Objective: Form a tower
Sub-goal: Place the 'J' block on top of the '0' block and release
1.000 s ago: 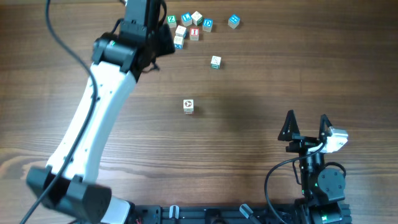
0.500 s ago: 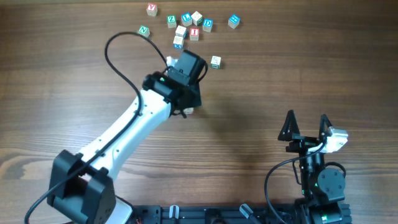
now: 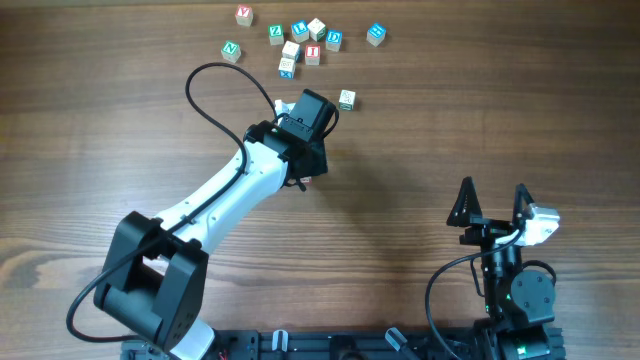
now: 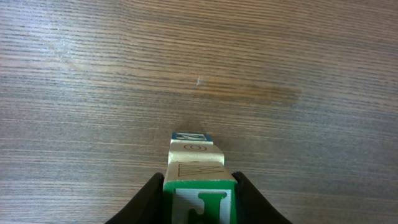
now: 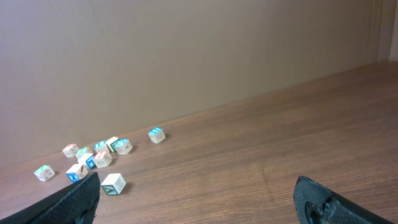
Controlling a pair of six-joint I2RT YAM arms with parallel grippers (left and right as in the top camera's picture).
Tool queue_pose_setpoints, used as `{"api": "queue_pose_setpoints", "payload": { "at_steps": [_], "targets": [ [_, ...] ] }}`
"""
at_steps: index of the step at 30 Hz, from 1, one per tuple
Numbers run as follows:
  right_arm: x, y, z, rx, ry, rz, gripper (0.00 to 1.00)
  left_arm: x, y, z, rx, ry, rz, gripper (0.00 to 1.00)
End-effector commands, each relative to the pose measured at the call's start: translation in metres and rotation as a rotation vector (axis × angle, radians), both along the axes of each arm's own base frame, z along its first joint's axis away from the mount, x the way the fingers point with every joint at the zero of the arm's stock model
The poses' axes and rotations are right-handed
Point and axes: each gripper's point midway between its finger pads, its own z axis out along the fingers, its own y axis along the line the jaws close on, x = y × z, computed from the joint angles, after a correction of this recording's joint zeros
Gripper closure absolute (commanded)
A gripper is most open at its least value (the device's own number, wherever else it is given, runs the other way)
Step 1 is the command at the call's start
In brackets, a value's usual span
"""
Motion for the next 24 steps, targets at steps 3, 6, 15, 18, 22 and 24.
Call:
{"api": "queue_pose_setpoints", "payload": {
  "at_steps": [3,6,15,18,22,24],
  "targets": [
    [0.0,-0.003,0.002,-0.015,-0.009,-0.015,0.0,-0.004,0.001,-0.014,0.017,0.03,0.005,0.65],
    [0.0,-0.003,0.002,-0.015,-0.009,-0.015,0.0,-0.004,0.001,-0.014,0.017,0.03,0.005,0.57],
    [0.0,-0.003,0.002,-0.015,-0.009,-0.015,0.0,-0.005,0.002,-0.014,0.02,0.034,0.002,0.36],
    [0.0,-0.003,0.002,-0.015,-0.009,-0.015,0.0,-0.006,0.002,-0.01,0.023,0.031,-0.017,0.55],
    [0.0,-0.003,0.002,-0.015,-0.009,-0.015,0.0,0.001,-0.001,0.011,-0.007,-0.022,-0.021,0.56],
    [0.0,-0.003,0.002,-0.015,-0.009,-0.015,0.0,0.002,-0.002,0.021,-0.021,-0.044,-0.021,0.55]
  ]
}}
